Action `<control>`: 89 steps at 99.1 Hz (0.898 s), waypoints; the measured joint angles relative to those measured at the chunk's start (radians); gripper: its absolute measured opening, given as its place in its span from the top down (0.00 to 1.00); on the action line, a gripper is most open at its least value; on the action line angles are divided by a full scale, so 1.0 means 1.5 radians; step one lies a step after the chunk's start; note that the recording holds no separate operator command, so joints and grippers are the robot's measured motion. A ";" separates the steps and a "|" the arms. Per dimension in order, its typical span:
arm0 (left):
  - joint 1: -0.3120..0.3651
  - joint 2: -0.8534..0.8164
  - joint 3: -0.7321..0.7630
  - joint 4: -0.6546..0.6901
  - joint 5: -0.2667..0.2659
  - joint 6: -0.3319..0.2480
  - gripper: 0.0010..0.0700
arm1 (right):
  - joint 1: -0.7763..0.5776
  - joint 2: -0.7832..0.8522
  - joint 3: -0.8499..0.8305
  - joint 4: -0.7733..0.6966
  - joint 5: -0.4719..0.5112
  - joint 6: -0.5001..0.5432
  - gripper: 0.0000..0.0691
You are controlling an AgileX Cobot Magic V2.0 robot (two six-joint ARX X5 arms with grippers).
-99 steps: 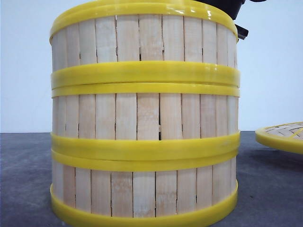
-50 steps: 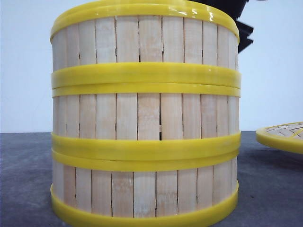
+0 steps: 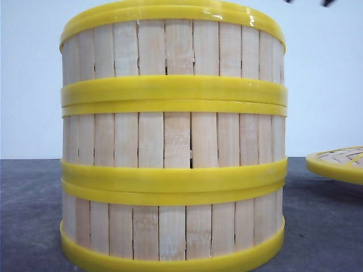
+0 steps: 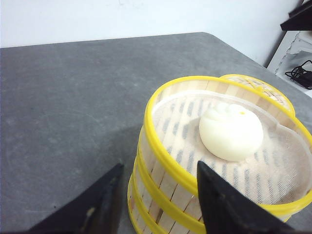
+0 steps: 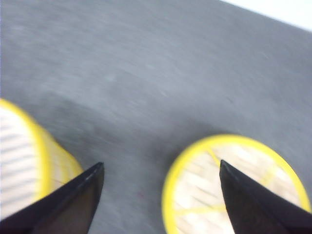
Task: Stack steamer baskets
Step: 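Open the right gripper and withdraw it from the stack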
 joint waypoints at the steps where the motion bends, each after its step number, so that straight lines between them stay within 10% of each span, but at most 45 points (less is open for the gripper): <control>1: 0.000 0.000 0.000 0.000 0.000 0.000 0.62 | -0.007 0.001 0.000 -0.004 -0.001 0.000 0.34; 37: 0.000 0.000 0.000 -0.001 0.000 0.007 0.62 | -0.195 0.040 -0.079 0.030 -0.056 0.002 0.42; 89: 0.000 0.000 0.000 -0.001 0.000 0.007 0.62 | -0.234 0.075 -0.276 0.231 -0.055 0.032 0.59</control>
